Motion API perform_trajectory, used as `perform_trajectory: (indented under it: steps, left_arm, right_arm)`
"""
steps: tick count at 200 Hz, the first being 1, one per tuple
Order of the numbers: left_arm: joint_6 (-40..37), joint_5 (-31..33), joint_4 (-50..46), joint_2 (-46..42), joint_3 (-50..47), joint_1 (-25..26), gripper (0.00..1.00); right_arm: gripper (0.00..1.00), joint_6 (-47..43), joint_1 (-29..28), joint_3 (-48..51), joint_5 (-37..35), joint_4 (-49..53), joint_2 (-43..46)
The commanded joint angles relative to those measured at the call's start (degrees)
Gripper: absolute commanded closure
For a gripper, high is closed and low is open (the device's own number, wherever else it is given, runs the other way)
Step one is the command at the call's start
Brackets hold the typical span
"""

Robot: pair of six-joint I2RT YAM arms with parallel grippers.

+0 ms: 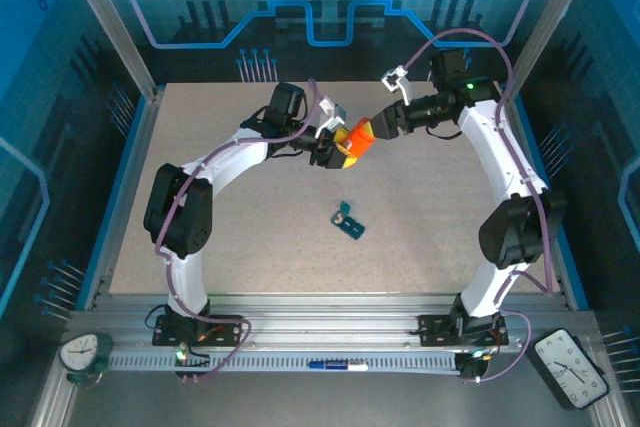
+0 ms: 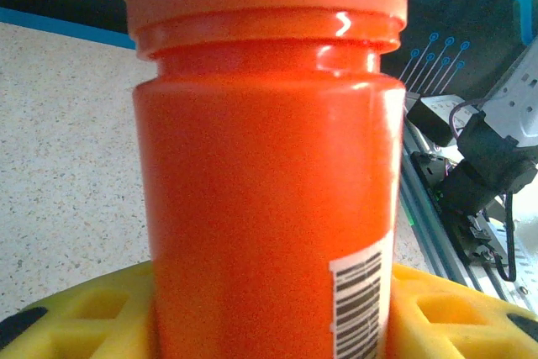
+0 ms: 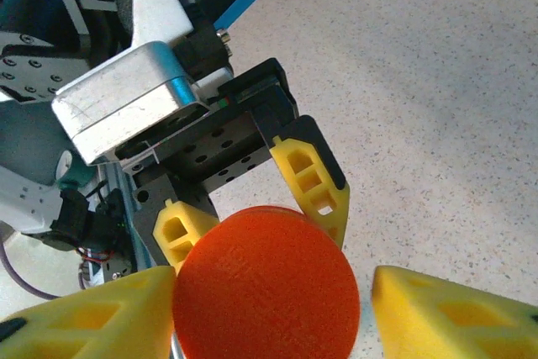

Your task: Sort the pills into containers

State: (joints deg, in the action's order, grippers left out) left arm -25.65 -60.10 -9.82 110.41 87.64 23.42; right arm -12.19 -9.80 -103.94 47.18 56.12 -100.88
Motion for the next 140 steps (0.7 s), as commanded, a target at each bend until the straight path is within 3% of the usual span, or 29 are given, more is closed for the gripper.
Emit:
perform_trajectory:
  steps: [1,49,140]
  left_arm:
    - [-1.25,-2.97,0.38,0.02,2.45,0.13,1.0]
    - [0.81,-1.09,4.49,-0.69,1.32,0.22,1.0]
    - [-0.08,15.81,24.11,-5.63,-9.47,3.5,1.0]
  right_arm:
    - [0.45,-0.58,-1.0,0.22,1.02,1.38,-0.8]
    - [0.55,3.36,-1.65,3.97,-0.85,-2.26,-0.38]
    - [0.58,28.83,-3.24,23.6,-6.65,-26.35,3.59]
